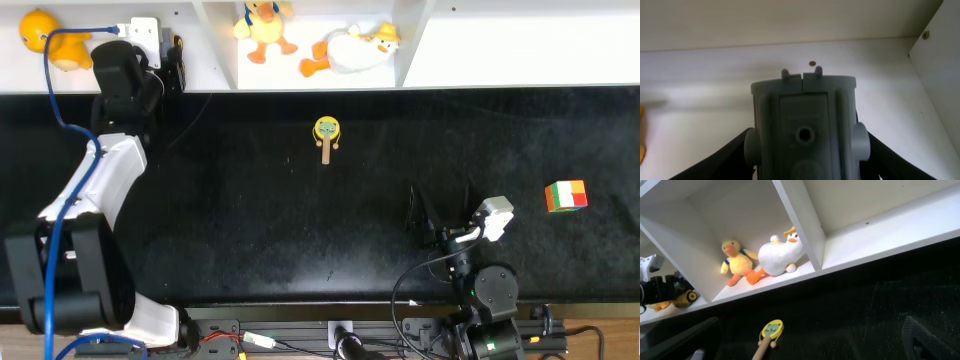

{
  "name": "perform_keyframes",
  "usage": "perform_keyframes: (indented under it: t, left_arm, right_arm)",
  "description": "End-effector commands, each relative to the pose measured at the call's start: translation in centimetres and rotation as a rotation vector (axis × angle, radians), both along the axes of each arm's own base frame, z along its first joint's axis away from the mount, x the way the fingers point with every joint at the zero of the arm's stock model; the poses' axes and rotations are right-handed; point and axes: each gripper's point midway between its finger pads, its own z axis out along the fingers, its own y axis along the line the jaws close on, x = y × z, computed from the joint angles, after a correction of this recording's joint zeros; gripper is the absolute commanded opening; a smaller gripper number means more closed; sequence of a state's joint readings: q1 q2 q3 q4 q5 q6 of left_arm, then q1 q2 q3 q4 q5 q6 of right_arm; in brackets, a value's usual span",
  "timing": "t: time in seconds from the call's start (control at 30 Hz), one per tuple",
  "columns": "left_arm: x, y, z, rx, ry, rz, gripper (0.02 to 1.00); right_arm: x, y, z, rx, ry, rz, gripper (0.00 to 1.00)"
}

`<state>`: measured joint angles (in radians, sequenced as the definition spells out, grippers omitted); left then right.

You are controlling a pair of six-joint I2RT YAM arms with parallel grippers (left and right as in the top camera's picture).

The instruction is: Store Toys

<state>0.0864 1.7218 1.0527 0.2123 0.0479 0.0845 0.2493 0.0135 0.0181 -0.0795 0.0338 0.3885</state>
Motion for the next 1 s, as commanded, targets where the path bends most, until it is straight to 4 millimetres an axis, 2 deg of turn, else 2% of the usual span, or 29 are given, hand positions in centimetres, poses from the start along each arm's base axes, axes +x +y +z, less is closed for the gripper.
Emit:
perform_keyframes:
  t: [0.03,0.2,0.4,0.5,0.57,0.83,1.0]
  left_arm:
    - [0.9,-0.1,0.5,0.018,-0.024,-0.014,0.415]
    - [1.0,-0.1,0.6,0.018,-0.029,-0.014,0.695]
    - [1.0,-0.4,0.7,0.011,-0.030,-0.029,0.853]
    - [0.8,-0.5,1.1,0.009,-0.029,-0.034,0.890]
    - [0.4,-0.6,1.8,0.010,-0.032,-0.034,1.000]
    - [-2.1,-0.8,6.9,0.015,-0.080,-0.034,1.000]
    - [-4.5,-1.0,8.6,0.012,-0.055,-0.034,1.000]
  right_arm:
    - [0.1,-0.2,-0.3,0.000,-0.001,-0.013,0.996]
    - [0.1,-0.2,-0.3,0.000,-0.001,-0.013,0.996]
    - [0.1,-0.2,-0.3,0.000,-0.001,-0.013,0.993]
    - [0.1,-0.2,-0.3,0.000,-0.001,-0.013,0.996]
    - [0.1,-0.2,-0.3,0.000,-0.001,-0.013,0.996]
    - [0.1,-0.2,-0.3,0.000,-0.001,-0.013,0.993]
    - [0.1,-0.2,-0.3,0.000,-0.001,-0.013,0.996]
